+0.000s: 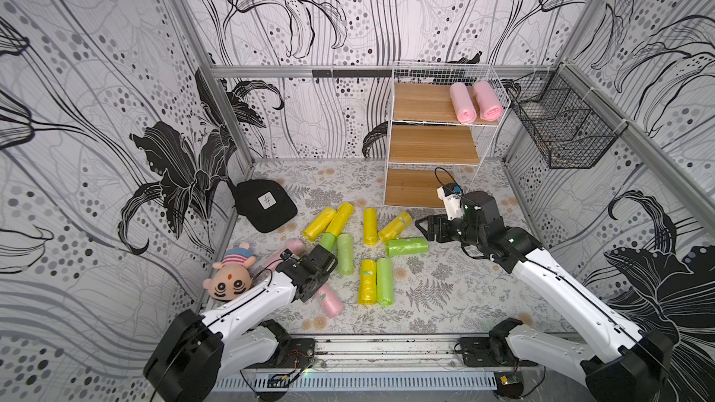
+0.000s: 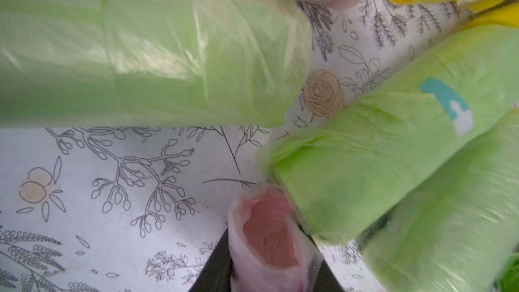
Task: Sort the rolls of trash bags by color and place them on the shelf
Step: Pick up the roll of trash bags from the center of the board.
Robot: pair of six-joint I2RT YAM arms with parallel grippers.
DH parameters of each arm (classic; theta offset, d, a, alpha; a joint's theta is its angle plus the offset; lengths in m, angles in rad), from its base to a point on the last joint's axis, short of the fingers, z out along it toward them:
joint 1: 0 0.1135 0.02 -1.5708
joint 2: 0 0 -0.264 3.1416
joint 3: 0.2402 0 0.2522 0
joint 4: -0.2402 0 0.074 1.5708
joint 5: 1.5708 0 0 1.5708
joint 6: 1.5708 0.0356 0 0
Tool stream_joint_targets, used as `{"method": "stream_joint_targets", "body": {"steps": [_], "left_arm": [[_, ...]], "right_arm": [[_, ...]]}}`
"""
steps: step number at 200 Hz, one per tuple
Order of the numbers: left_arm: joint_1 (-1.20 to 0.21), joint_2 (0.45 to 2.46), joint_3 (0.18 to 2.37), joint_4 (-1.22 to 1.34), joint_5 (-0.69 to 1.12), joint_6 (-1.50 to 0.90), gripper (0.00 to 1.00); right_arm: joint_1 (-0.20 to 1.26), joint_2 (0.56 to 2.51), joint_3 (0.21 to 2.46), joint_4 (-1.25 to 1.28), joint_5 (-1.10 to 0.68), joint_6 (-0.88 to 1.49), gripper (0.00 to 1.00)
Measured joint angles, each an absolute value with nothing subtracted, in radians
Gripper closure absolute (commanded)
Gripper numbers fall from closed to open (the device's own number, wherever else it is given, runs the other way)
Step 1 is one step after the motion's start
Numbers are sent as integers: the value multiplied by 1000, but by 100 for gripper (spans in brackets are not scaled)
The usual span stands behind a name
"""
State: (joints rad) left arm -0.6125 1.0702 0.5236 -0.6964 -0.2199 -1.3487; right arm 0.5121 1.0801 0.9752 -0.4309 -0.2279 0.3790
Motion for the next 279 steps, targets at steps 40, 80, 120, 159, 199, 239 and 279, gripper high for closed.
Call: {"method": "stream_joint_targets", "body": {"steps": [40, 80, 120, 159, 199, 239, 279], "left_arm": [[-685, 901, 595, -692, -208, -1434, 75], [-686, 888, 725, -519, -308, -1475, 80], [-686, 1029, 802, -274, -368, -1507, 80], [-686, 1129, 820, -99, -369, -1565, 78], [-689, 1148, 820, 7, -356, -1620, 78], [-691, 1148, 820, 47, -330, -1648, 78], [-692, 1153, 820, 78, -314, -1683, 78]], "right_arm": [[512, 1082, 975, -337, -418, 467, 14], [569, 1102, 982, -231, -494, 536, 10], [646, 1107, 982, -123, -481, 603, 9], [707, 1129, 944, 2, -414, 684, 8], [725, 1167, 875, 74, -323, 718, 9], [725, 1201, 847, 179, -298, 733, 18], [727, 1230, 835, 305, -307, 782, 44]]}}
